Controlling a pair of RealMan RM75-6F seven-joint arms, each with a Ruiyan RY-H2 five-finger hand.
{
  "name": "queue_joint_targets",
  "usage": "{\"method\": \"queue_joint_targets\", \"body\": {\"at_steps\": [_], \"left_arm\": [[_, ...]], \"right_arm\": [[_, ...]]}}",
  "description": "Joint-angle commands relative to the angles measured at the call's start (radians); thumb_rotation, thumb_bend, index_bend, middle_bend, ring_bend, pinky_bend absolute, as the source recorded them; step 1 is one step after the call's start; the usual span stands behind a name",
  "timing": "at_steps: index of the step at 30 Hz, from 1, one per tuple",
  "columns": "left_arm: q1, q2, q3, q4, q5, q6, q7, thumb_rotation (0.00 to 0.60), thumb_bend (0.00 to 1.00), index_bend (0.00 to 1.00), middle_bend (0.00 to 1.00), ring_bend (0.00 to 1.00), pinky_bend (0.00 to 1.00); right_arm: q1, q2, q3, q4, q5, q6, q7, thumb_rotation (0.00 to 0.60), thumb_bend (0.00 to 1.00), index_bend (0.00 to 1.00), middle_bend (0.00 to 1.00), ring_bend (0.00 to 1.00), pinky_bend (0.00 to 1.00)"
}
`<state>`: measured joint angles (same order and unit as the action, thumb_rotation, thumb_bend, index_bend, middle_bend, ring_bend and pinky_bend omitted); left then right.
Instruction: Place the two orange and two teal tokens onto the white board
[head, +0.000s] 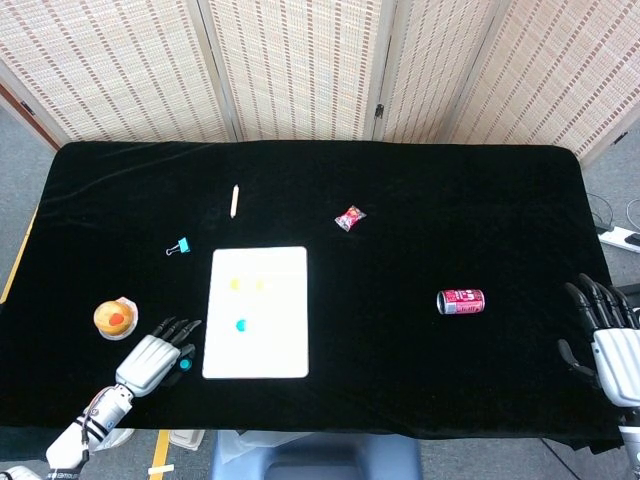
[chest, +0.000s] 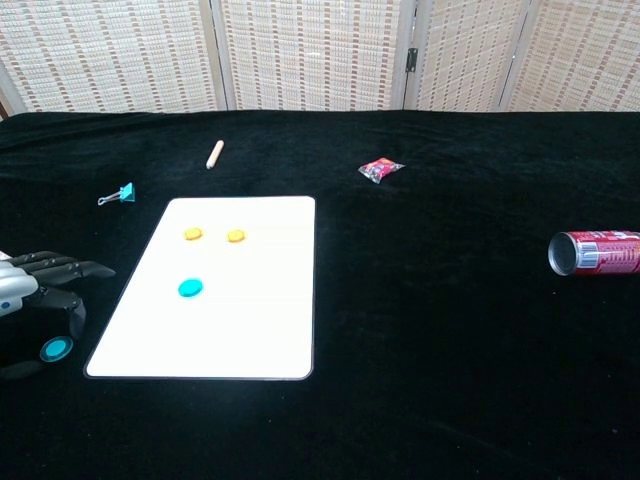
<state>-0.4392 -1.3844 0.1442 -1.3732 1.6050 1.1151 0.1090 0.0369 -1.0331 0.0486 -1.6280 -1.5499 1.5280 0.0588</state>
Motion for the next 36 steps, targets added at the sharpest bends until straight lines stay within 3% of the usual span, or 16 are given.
{"method": "queue_joint_targets", "body": {"at_steps": [1,28,33,36], "left_arm": [[-0.001,-0.003,-0.002,0.001,0.001,-0.003,0.003,0.600,0.42,0.43,0.06,0.00,0.00],[-0.004,-0.010,-0.020,0.019,0.005,-0.018,-0.045,0.600,0.47,0.50,0.06,0.00,0.00],[-0.016,0.018,-0.034,-0.009,0.011,-0.010,-0.057,0.600,0.47,0.50,0.06,0.00,0.00],[-0.044,0.037,-0.070,-0.042,0.015,-0.004,-0.067,0.600,0.48,0.50,0.06,0.00,0.00]], "right_arm": [[0.000,0.000,0.000,0.001,0.000,0.001,0.001,0.600,0.44,0.00,0.00,0.00,0.00],[-0.002,0.002,0.002,-0.001,0.003,0.003,-0.002,0.600,0.44,0.00,0.00,0.00,0.00],[-0.004,0.005,0.002,0.000,0.002,0.008,0.000,0.600,0.44,0.00,0.00,0.00,0.00],[-0.005,0.005,0.004,0.002,0.005,0.010,0.004,0.600,0.44,0.00,0.00,0.00,0.00]]}}
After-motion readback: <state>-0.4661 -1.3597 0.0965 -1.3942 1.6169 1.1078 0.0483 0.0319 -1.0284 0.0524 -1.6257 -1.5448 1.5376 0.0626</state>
